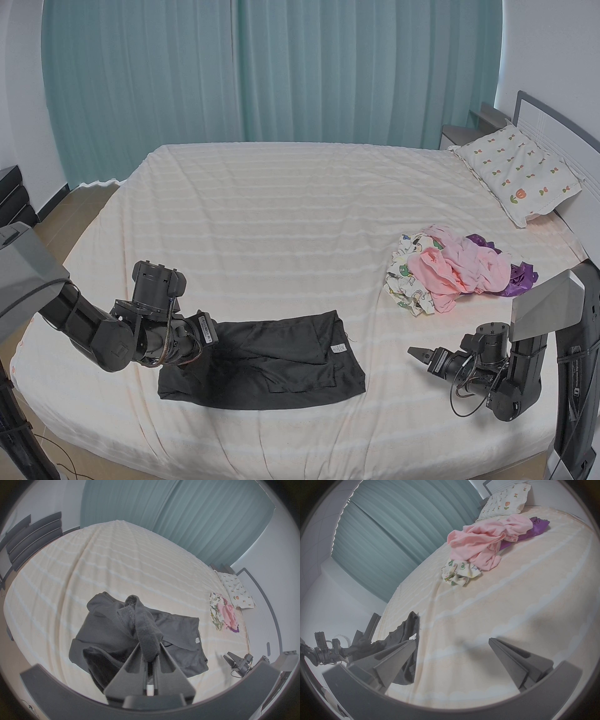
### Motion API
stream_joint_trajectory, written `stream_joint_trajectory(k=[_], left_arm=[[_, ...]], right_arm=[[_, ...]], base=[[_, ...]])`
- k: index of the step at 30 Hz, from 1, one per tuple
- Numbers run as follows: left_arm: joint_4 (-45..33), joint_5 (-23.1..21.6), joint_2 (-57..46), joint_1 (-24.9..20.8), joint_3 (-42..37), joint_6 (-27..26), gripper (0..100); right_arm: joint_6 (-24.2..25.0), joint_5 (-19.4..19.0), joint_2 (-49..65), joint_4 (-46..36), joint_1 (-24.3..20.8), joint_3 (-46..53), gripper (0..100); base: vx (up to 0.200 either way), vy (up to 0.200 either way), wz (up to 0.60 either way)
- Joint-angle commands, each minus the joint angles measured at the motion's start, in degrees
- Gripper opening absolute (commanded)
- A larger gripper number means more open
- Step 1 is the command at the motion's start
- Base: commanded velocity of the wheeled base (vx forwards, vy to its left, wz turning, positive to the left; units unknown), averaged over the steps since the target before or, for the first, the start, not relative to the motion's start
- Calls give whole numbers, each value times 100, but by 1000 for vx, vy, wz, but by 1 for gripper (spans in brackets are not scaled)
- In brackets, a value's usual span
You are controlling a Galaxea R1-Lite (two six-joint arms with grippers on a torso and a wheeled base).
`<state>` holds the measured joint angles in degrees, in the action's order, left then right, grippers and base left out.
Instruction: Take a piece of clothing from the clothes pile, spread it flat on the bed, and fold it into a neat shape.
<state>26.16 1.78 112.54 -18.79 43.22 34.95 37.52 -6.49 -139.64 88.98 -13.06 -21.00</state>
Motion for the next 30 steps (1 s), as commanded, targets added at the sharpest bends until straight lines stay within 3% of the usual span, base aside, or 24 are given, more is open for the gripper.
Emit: stream_joint_trajectory(k=[1,18,30], left_arm=[[-6,15,154,-46,134,3,0],[-683,68,664,-336,1084,91,0],[-674,393,1200,-530,1602,399,0]], right_arm=[[1,-2,-10,23,-13,0,100],[-8,7,-19,23,-22,0,100],[-8,7,-28,23,-22,0,100]], base=[[0,-200,0],[0,-200,0],[0,0,0]])
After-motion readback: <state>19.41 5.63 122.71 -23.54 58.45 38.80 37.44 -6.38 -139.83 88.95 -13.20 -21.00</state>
